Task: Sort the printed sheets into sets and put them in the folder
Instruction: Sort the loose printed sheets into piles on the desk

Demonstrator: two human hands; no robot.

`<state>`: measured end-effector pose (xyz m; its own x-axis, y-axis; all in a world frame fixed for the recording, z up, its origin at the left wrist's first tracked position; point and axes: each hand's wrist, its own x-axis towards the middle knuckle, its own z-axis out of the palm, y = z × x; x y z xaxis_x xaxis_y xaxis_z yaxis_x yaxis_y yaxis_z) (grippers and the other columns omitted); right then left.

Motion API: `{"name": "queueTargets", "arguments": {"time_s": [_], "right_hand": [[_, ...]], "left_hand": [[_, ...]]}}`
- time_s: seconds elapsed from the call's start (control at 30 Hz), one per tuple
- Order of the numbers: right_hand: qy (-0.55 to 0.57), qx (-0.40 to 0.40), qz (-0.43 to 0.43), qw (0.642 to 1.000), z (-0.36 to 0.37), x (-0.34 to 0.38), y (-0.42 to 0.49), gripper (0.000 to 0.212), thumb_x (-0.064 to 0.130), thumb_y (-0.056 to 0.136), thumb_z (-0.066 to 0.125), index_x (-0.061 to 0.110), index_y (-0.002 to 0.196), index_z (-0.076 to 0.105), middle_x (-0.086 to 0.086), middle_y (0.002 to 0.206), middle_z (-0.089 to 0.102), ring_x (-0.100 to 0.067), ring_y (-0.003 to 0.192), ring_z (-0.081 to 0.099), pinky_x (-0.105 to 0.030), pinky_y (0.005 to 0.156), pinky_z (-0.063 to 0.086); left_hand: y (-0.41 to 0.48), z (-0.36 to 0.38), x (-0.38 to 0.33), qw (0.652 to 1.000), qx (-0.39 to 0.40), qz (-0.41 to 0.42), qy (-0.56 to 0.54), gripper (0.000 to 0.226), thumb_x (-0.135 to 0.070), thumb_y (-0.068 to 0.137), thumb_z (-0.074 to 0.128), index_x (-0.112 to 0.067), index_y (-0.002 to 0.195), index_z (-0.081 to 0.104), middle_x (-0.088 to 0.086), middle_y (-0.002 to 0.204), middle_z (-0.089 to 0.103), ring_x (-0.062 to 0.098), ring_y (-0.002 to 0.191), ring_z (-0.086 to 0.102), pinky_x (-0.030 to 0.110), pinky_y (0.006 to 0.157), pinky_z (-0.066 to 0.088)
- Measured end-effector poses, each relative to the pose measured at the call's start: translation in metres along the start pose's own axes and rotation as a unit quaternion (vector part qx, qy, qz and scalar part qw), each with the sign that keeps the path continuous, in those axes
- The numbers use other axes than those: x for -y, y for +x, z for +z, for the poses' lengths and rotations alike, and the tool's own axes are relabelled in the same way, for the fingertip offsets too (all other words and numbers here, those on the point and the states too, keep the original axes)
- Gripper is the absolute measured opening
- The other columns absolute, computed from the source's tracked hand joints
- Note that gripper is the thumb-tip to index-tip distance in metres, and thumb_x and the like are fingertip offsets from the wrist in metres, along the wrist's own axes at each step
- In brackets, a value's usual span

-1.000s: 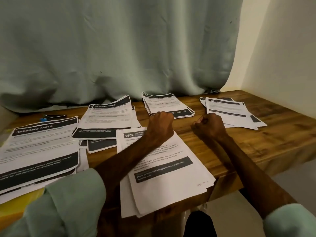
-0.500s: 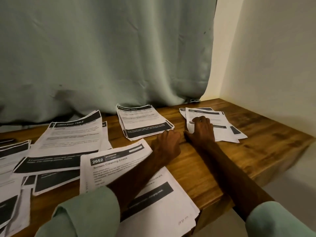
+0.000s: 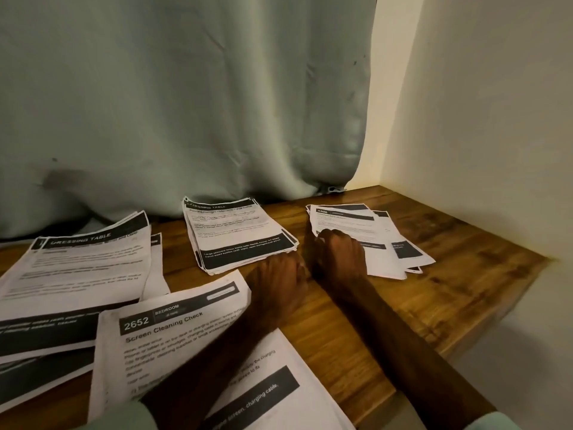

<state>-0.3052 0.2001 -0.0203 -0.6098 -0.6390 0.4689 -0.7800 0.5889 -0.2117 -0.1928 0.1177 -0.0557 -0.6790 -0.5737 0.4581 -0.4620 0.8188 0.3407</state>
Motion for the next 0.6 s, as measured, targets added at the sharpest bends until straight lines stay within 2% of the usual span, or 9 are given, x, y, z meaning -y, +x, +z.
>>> {"name": "queueTargets", "arguments": {"time_s": [0.03, 0.07, 0.17, 0.2, 0.23, 0.27, 0.37, 0.5, 0.6], "right_hand": [[0.020, -0.018, -0.036, 0.999, -0.001, 0.003, -0.004, 0.033, 0.034, 0.098, 0.064, 0.014, 0.125, 0.063, -0.009, 0.121, 0.068, -0.026, 0.106, 0.065, -0.035, 0.090, 0.053], [0.050, -0.040, -0.075, 0.995, -0.001, 0.006, -0.009, 0.029, 0.035, 0.101, 0.059, 0.014, 0.120, 0.064, -0.008, 0.115, 0.069, -0.024, 0.099, 0.067, -0.034, 0.084, 0.055], [0.125, -0.105, -0.210, 0.964, 0.011, 0.012, -0.018, 0.022, 0.035, 0.101, 0.057, 0.016, 0.101, 0.069, -0.003, 0.090, 0.071, -0.019, 0.072, 0.066, -0.029, 0.060, 0.052], [0.141, -0.118, -0.250, 0.951, 0.016, 0.014, -0.019, 0.022, 0.034, 0.101, 0.058, 0.016, 0.097, 0.071, -0.002, 0.086, 0.071, -0.017, 0.068, 0.065, -0.029, 0.057, 0.050], [0.153, -0.126, -0.284, 0.938, 0.020, 0.016, -0.021, 0.024, 0.033, 0.101, 0.059, 0.014, 0.096, 0.072, -0.002, 0.085, 0.071, -0.016, 0.068, 0.064, -0.029, 0.055, 0.049], [0.162, -0.130, -0.317, 0.925, 0.022, 0.017, -0.022, 0.024, 0.032, 0.101, 0.060, 0.013, 0.096, 0.074, -0.003, 0.086, 0.072, -0.015, 0.069, 0.063, -0.029, 0.056, 0.048], [0.209, -0.133, -0.357, 0.901, 0.020, 0.017, -0.024, 0.024, 0.028, 0.101, 0.060, 0.010, 0.097, 0.075, -0.004, 0.089, 0.072, -0.013, 0.076, 0.063, -0.027, 0.060, 0.047], [0.280, -0.169, -0.266, 0.907, 0.011, 0.005, -0.018, 0.036, 0.030, 0.105, 0.050, 0.005, 0.091, 0.072, -0.007, 0.085, 0.071, -0.015, 0.076, 0.064, -0.026, 0.061, 0.050], [0.227, -0.236, -0.146, 0.934, 0.015, -0.015, -0.004, 0.025, 0.028, 0.101, 0.058, 0.008, 0.095, 0.070, -0.007, 0.090, 0.071, -0.012, 0.075, 0.065, -0.012, 0.061, 0.046]], "left_hand": [[0.007, -0.002, 0.004, 0.995, 0.005, -0.053, -0.082, 0.030, -0.039, 0.106, 0.043, -0.020, 0.104, 0.067, 0.000, 0.101, 0.070, 0.018, 0.095, 0.069, 0.033, 0.084, 0.055], [0.015, -0.009, 0.007, 0.972, 0.019, -0.125, -0.197, 0.035, -0.040, 0.107, 0.041, -0.017, 0.103, 0.067, 0.002, 0.099, 0.072, 0.019, 0.088, 0.071, 0.035, 0.081, 0.058], [0.033, -0.037, 0.021, 0.801, 0.111, -0.306, -0.502, 0.049, -0.051, 0.107, 0.039, -0.009, 0.109, 0.065, 0.010, 0.100, 0.073, 0.027, 0.083, 0.073, 0.035, 0.072, 0.062], [0.036, -0.046, 0.027, 0.764, 0.139, -0.321, -0.542, 0.051, -0.055, 0.104, 0.042, -0.009, 0.108, 0.064, 0.011, 0.100, 0.073, 0.028, 0.087, 0.073, 0.036, 0.071, 0.062], [0.037, -0.052, 0.034, 0.748, 0.160, -0.319, -0.559, 0.049, -0.056, 0.102, 0.048, -0.010, 0.108, 0.065, 0.012, 0.101, 0.075, 0.029, 0.090, 0.074, 0.036, 0.070, 0.062], [0.038, -0.056, 0.040, 0.746, 0.170, -0.307, -0.566, 0.043, -0.052, 0.100, 0.053, -0.012, 0.111, 0.067, 0.012, 0.102, 0.077, 0.029, 0.092, 0.075, 0.036, 0.070, 0.062], [0.041, -0.055, 0.052, 0.777, 0.152, -0.277, -0.545, 0.025, -0.019, 0.100, 0.062, -0.012, 0.125, 0.065, 0.010, 0.108, 0.077, 0.027, 0.093, 0.076, 0.041, 0.075, 0.064], [0.042, -0.047, 0.054, 0.823, 0.146, -0.238, -0.495, 0.030, -0.006, 0.096, 0.066, -0.012, 0.126, 0.063, 0.010, 0.113, 0.075, 0.025, 0.092, 0.076, 0.040, 0.074, 0.064], [0.045, -0.047, 0.056, 0.866, 0.101, -0.210, -0.442, 0.019, -0.008, 0.096, 0.067, -0.018, 0.112, 0.066, 0.006, 0.116, 0.073, 0.026, 0.098, 0.073, 0.046, 0.083, 0.063]]}}
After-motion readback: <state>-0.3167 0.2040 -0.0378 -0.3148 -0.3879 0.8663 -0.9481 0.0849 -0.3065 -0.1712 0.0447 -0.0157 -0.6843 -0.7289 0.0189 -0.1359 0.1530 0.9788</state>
